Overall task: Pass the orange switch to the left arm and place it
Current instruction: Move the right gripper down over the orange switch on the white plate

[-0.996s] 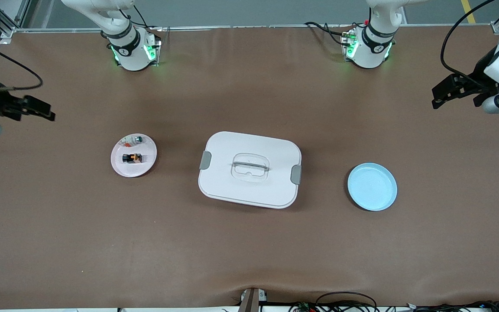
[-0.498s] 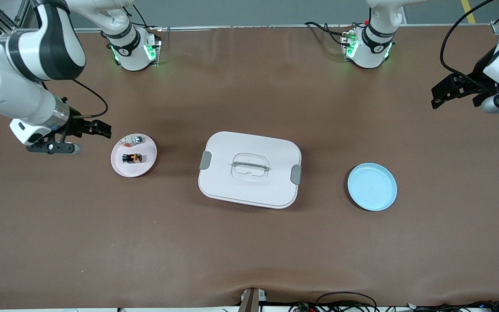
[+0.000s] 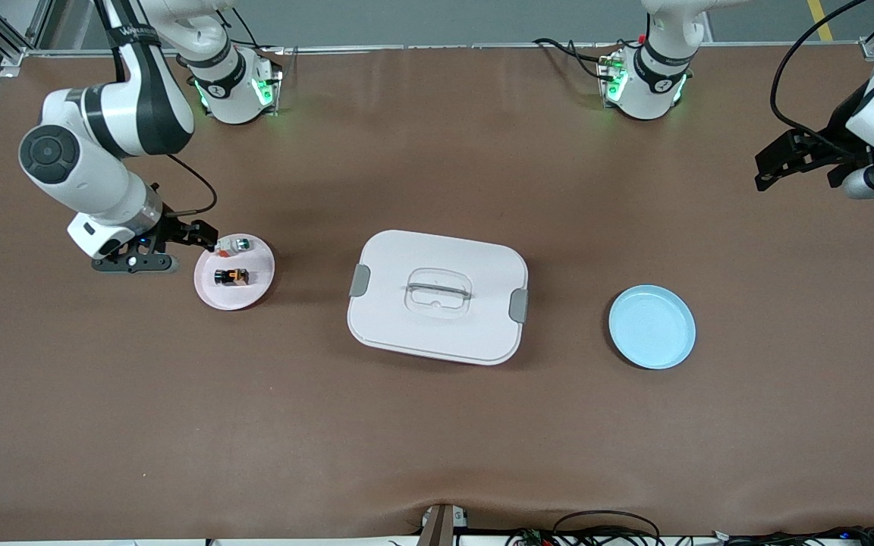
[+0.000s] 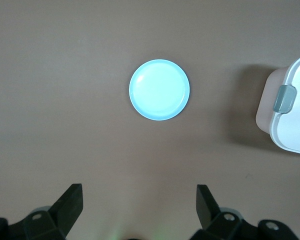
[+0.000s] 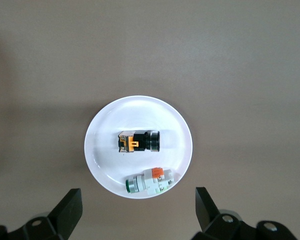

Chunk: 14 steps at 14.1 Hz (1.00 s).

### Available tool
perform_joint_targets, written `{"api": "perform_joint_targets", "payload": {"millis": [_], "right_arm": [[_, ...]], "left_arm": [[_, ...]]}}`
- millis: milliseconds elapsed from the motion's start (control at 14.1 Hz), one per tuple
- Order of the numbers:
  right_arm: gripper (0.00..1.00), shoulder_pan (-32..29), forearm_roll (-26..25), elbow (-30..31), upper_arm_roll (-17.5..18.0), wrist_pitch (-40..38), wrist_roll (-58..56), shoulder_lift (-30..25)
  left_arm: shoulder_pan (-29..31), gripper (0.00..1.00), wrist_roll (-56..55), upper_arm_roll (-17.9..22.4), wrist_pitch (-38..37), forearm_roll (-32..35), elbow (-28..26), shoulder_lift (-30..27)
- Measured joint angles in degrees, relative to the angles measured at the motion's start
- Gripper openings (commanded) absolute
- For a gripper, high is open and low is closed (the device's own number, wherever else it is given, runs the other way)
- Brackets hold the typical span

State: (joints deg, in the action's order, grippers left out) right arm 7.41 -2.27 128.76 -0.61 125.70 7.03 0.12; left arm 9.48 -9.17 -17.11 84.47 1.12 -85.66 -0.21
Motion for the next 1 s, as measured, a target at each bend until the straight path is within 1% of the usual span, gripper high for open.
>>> {"api": "perform_joint_targets", "payload": {"millis": [213, 427, 569, 783, 996], "right_arm": [[1.0, 0.0, -0.93, 1.66, -0.08, 4.36, 0.0, 2.8], [1.0, -0.01, -1.85, 1.74, -0.19, 7.3, 0.0, 6.03], [1.0, -0.01, -3.08, 1.73, -0.19, 8.86, 0.0, 7.58], [1.0, -0.01, -3.54, 1.81, -0.2, 11.24, 0.0, 9.65], [1.0, -0.01, -3.59, 3.51, -0.25, 16.61, 0.0, 12.15]], "left_arm": [[0.01, 1.0, 0.0, 0.0, 0.29, 0.0, -0.14, 0.0], [0.03, 1.0, 0.0, 0.0, 0.5, 0.0, -0.19, 0.0], [0.13, 1.0, 0.0, 0.07, 0.54, 0.0, -0.23, 0.0], [0.36, 1.0, 0.0, 0.25, 0.92, 0.0, -0.24, 0.03], [0.43, 1.0, -0.02, 0.32, 2.66, 0.0, -0.25, 0.57]]}}
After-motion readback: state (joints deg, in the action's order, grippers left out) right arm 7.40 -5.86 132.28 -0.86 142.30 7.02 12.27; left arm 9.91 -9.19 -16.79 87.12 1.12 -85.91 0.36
